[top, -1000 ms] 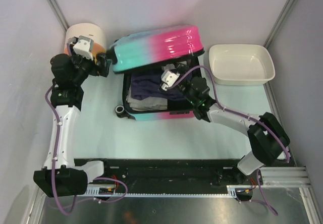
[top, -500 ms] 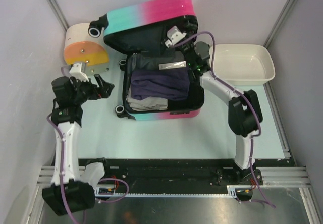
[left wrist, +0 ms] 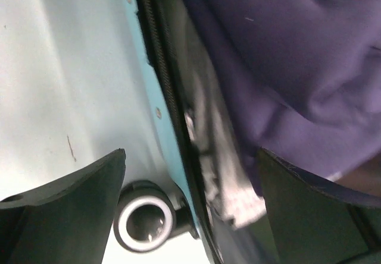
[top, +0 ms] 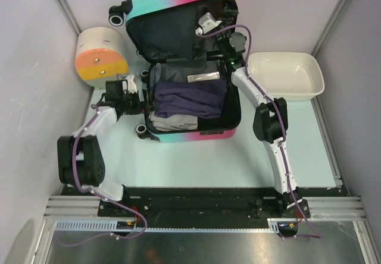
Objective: Open, take out, and arrange the luggage
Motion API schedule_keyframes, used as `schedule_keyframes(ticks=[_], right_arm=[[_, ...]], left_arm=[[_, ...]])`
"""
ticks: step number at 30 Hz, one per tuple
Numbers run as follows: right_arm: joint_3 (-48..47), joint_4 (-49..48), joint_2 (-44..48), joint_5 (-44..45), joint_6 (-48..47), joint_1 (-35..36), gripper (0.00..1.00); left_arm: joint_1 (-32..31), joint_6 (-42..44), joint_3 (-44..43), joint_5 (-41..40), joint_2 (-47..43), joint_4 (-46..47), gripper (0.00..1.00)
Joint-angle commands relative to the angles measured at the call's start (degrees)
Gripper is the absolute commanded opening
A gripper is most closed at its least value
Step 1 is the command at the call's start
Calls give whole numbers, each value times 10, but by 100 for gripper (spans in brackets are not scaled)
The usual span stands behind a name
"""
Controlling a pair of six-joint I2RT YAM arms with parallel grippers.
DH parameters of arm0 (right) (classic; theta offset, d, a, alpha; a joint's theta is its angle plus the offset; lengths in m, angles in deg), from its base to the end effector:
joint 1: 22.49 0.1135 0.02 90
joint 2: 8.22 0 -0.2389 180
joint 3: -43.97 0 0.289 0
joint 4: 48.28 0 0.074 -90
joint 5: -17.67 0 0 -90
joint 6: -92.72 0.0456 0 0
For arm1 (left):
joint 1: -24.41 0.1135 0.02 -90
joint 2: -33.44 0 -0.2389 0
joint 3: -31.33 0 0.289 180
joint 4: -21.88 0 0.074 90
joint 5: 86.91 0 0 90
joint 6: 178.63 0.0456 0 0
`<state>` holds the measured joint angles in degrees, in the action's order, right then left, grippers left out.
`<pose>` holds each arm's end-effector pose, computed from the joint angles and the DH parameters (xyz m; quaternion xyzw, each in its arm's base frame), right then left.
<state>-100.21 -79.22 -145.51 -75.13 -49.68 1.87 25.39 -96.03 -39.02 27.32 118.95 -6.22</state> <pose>0.5246 0.2400 0.3835 -0.2901 0.3310 -0.2071 0.8737 0.3647 -0.0125 0.1969 0.0175 0.9012 -0.2141 0.3764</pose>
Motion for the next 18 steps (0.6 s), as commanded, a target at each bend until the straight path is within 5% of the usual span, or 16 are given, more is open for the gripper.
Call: schedule_keyframes(ticks=[1, 4, 9, 10, 18], right_arm=[[-36, 10, -15, 26, -27, -38, 94], [-65, 26, -38, 28, -37, -55, 96], [-83, 23, -58, 28, -49, -78, 98], [-60, 15, -45, 28, -46, -81, 98], [142, -48, 76, -2, -37, -76, 98]], left_arm=[[-23, 17, -53, -53, 73, 33, 93], [-44, 51, -64, -71, 108, 34, 84], [-60, 116, -60, -37, 124, 32, 48], [-70, 131, -56, -29, 120, 31, 37], [-132, 275, -13, -36, 77, -22, 6]])
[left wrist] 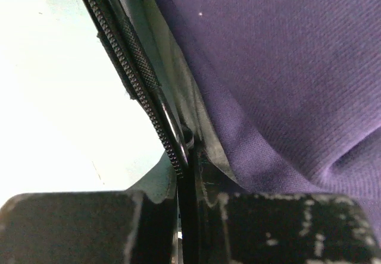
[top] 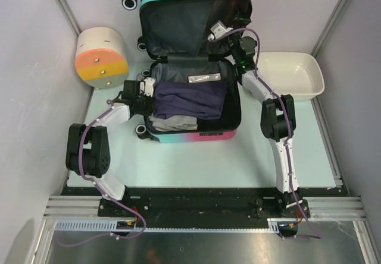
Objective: Open, take out, and arrange the luggage
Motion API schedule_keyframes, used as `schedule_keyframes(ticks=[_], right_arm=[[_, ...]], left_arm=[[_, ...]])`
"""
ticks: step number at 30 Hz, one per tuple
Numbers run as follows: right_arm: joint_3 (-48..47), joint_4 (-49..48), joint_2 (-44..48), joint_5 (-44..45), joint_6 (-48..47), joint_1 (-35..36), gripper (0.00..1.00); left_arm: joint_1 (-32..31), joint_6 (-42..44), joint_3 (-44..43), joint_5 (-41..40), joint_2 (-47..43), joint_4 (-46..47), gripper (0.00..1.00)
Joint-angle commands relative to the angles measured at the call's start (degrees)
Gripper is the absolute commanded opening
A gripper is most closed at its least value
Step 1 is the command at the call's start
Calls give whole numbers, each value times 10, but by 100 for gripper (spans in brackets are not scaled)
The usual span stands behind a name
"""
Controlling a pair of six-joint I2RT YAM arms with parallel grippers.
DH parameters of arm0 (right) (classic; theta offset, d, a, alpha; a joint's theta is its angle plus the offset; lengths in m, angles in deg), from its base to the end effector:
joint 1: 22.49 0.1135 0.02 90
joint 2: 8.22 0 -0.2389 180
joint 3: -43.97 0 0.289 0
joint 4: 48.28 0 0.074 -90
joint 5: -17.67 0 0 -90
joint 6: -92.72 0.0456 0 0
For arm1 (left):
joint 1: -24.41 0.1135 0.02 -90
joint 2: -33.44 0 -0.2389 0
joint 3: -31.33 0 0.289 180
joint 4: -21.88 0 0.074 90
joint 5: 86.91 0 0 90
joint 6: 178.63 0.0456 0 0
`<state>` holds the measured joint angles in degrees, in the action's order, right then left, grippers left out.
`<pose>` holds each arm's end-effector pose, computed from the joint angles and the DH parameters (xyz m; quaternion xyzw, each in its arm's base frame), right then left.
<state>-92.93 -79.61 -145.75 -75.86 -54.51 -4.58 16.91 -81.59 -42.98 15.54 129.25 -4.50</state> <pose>0.5586 0.1835 0.3326 -0.3227 0.3756 -0.2779 0.8231 0.3879 -0.0610 0.1573 0.1560 0.9153 -0.1026 0.3568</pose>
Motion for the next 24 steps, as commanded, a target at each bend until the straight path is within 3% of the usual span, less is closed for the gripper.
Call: schedule_keyframes(ticks=[1, 7, 13, 17, 21, 24], right_arm=[[83, -49, 85, 1, 8, -10, 98], [79, -37, 90, 5, 9, -11, 98], [60, -28, 74, 7, 7, -17, 98], [100, -33, 102, -5, 23, -15, 99], [185, -27, 168, -36, 60, -10, 100], [262, -8, 241, -54, 91, -5, 100]], left_arm=[[-47, 136, 28, 82, -28, -48, 2], [-45, 195, 44, 67, -47, -75, 0], [-44, 142, 33, 57, -43, -78, 4], [-43, 93, 15, 60, -41, -79, 24], [-24, 42, -9, 75, -52, -79, 59], [5, 3, -31, 127, -70, -78, 71]])
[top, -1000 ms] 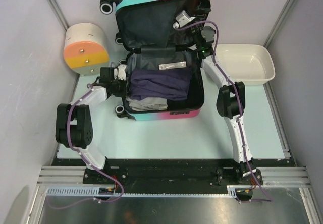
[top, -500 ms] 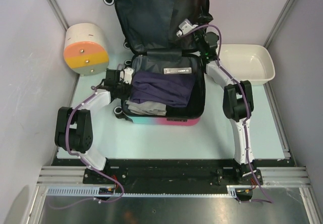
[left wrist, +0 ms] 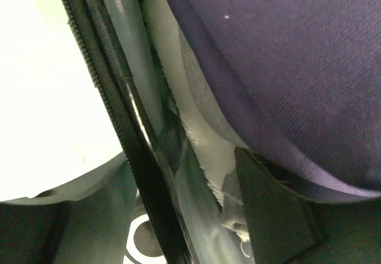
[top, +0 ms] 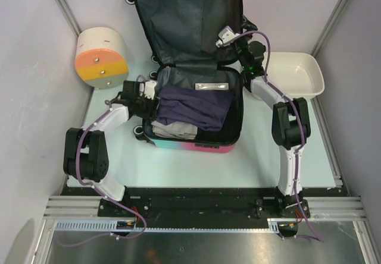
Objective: Open, take out, and arrange the luggage
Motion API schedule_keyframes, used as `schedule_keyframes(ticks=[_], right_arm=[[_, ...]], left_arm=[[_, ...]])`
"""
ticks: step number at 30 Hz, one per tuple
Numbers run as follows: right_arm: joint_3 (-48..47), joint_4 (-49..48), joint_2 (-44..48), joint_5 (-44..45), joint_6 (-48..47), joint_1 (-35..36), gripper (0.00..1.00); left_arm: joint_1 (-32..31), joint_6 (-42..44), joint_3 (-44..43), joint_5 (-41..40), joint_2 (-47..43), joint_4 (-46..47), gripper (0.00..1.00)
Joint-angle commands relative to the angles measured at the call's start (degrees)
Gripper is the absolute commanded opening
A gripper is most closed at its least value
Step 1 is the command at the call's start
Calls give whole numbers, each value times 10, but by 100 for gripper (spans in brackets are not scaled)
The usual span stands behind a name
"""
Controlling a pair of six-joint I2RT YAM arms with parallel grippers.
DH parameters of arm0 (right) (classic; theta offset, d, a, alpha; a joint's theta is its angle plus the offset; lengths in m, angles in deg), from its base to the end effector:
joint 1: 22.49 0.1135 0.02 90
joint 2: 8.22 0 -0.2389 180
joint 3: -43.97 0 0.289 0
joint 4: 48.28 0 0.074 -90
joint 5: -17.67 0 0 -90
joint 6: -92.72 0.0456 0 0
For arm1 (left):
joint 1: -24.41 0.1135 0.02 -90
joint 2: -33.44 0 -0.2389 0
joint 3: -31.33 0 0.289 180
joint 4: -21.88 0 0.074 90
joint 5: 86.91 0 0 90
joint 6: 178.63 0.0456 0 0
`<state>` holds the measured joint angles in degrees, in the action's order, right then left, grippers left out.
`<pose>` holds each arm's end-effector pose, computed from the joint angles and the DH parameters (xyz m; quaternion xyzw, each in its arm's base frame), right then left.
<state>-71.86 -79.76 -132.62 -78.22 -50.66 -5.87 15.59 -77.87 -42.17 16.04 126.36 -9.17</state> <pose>0.5263 0.1620 0.3140 -0.3516 0.4275 -0.2355 0.7988 0.3741 -0.0684 0.1646 0.1966 0.9150 -0.1004 0.3378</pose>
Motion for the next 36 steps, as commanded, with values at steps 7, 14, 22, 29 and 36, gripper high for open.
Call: schedule_keyframes(ticks=[7, 14, 22, 29, 36], right_arm=[[181, 189, 297, -123, 179, 10, 99], [199, 608, 429, -275, 167, 14, 96], [276, 915, 521, -249, 91, 152, 95], [378, 859, 530, -179, 123, 211, 95], [400, 837, 475, -165, 84, 217, 93]], left_arm=[[37, -22, -75, 157, -115, -32, 100], [69, -11, -59, 146, -212, -45, 100], [114, 23, -24, 146, -352, -118, 100], [114, -20, 0, 157, -394, -145, 100], [114, -53, -2, 140, -356, -146, 100]])
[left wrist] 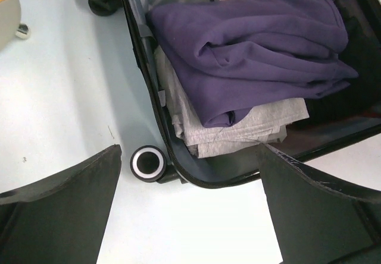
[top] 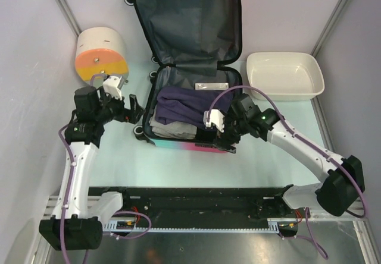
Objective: Open, take out, and arrange the luggage
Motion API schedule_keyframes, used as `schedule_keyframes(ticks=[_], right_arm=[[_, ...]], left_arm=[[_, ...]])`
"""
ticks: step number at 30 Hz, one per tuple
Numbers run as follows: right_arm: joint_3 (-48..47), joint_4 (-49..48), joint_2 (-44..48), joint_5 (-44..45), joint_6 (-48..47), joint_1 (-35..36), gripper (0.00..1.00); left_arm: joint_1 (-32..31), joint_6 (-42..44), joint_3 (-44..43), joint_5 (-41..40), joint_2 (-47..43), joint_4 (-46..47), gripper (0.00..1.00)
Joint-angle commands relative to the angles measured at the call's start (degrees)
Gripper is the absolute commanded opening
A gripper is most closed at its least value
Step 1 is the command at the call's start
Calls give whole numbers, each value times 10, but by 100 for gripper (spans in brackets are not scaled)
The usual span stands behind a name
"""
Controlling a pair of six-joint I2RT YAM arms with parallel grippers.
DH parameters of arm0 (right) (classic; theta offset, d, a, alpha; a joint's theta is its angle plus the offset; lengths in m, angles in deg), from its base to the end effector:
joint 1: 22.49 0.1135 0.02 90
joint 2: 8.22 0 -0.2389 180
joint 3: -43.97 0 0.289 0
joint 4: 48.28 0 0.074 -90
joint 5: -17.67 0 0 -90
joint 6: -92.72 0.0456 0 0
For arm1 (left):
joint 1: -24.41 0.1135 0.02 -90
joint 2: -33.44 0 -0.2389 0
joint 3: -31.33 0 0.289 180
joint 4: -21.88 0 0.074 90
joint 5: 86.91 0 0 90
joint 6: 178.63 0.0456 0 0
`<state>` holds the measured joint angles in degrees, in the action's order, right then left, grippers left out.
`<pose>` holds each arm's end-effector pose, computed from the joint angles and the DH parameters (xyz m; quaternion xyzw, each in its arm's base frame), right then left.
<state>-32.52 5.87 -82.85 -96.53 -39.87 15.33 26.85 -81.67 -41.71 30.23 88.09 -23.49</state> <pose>0.2383 0.2087 0.2618 -0.6491 0.6630 0.1850 0.3240 0.2588 -0.0098 0.3475 0.1552 0.8233 -0.1577 0.5227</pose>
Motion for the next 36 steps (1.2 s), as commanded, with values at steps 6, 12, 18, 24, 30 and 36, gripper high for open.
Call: schedule_keyframes(ticks=[6, 12, 18, 24, 30, 36], right_arm=[[30, -41, -51, 76, -43, -15, 84], [30, -76, -67, 114, -27, -51, 72], [30, -75, -28, 102, 17, -42, 82], [21, -71, 72, -8, 86, -104, 98], [-8, -130, 53, -3, 65, -207, 100], [-86, -138, -80, -12, -76, -372, 100]], left_arm=[[3, 6, -36, 69, 74, -2, 100], [4, 17, -55, 116, 112, 4, 100], [3, 105, -52, 148, 132, 9, 100], [-12, 197, -63, 189, 154, 10, 100], [-60, 215, -116, 173, 214, 10, 100], [-72, 190, -171, 189, 269, 10, 100]])
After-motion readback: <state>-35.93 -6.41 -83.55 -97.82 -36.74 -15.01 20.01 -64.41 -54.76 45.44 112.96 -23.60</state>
